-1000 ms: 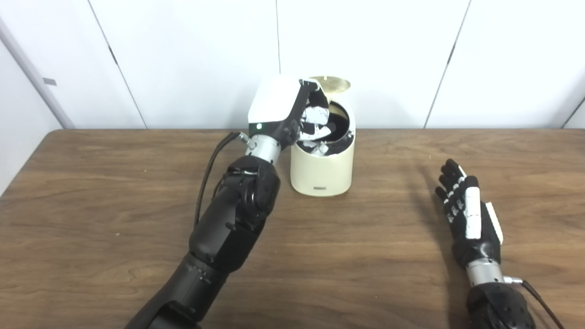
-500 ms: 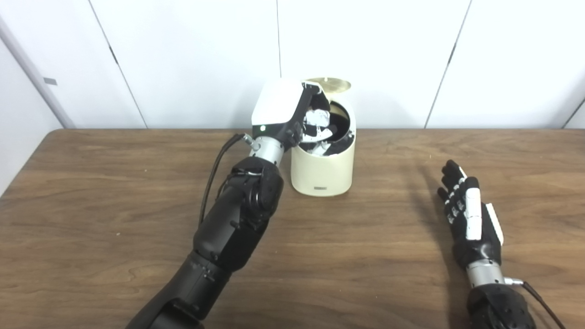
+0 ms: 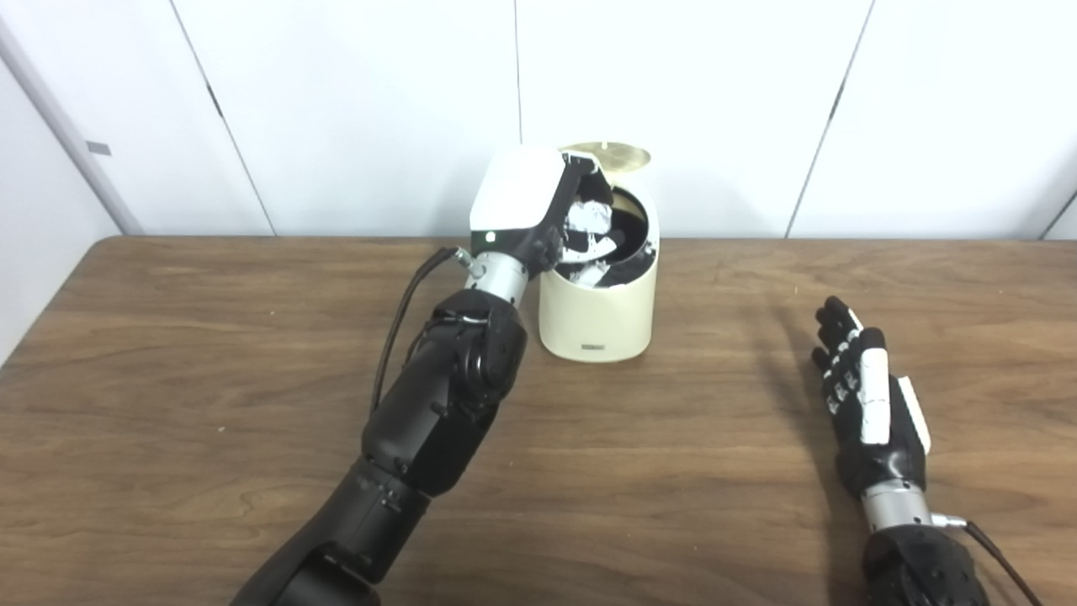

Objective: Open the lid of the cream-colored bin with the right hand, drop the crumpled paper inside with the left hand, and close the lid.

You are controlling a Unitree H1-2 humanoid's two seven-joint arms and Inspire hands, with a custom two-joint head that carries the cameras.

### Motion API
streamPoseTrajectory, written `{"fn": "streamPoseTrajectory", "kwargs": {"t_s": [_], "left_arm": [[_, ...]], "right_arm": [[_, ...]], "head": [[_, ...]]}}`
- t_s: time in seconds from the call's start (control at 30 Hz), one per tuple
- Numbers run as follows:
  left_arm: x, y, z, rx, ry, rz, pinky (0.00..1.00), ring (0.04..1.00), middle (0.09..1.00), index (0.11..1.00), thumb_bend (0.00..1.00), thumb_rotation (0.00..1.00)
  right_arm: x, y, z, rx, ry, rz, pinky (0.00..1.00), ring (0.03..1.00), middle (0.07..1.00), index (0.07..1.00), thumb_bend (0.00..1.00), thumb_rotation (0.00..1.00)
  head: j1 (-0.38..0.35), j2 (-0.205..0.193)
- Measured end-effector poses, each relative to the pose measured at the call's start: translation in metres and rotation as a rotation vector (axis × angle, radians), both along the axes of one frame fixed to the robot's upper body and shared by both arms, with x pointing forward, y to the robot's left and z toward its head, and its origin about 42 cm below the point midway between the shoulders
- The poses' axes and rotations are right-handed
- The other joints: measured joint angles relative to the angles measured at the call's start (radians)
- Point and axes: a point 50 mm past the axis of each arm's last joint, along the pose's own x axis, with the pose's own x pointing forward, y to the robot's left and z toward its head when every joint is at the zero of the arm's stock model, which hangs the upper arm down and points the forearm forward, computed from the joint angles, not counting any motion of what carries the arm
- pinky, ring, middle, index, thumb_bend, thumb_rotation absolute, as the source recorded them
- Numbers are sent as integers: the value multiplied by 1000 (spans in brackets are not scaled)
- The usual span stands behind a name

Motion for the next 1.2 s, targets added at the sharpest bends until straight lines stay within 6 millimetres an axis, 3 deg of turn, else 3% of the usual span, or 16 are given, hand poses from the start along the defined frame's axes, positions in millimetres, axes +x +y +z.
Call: {"fn": "streamPoseTrajectory", "kwargs": {"t_s": [0.87,0.97,1.0,1.13,1.17,1.2], "left_arm": [[3,-10,-15,25,-39,-47,297,435,564,498,467,0],[1,-11,-9,99,-18,-31,429,450,544,484,495,0],[1,-12,-8,112,-9,-30,452,516,536,481,507,0],[0,-12,-4,158,3,-16,519,642,660,495,522,57],[0,-13,-4,165,4,-16,521,655,675,594,729,68],[-1,-13,-4,171,6,-16,518,659,683,632,802,75]], "right_arm": [[-2,2,0,9,6,11,980,947,900,911,511,1000],[-4,3,0,7,9,15,980,957,904,913,513,1000],[-4,3,0,7,10,17,981,958,905,913,515,1000],[-4,4,-1,6,10,18,992,952,902,904,520,1000],[-4,4,-1,7,10,19,996,950,899,905,518,1000],[-4,4,-1,7,10,19,994,946,895,904,518,1000]], "head": [[-15,-3],[-8,-8],[-3,-6],[-9,3],[-9,3],[-9,3]]}}
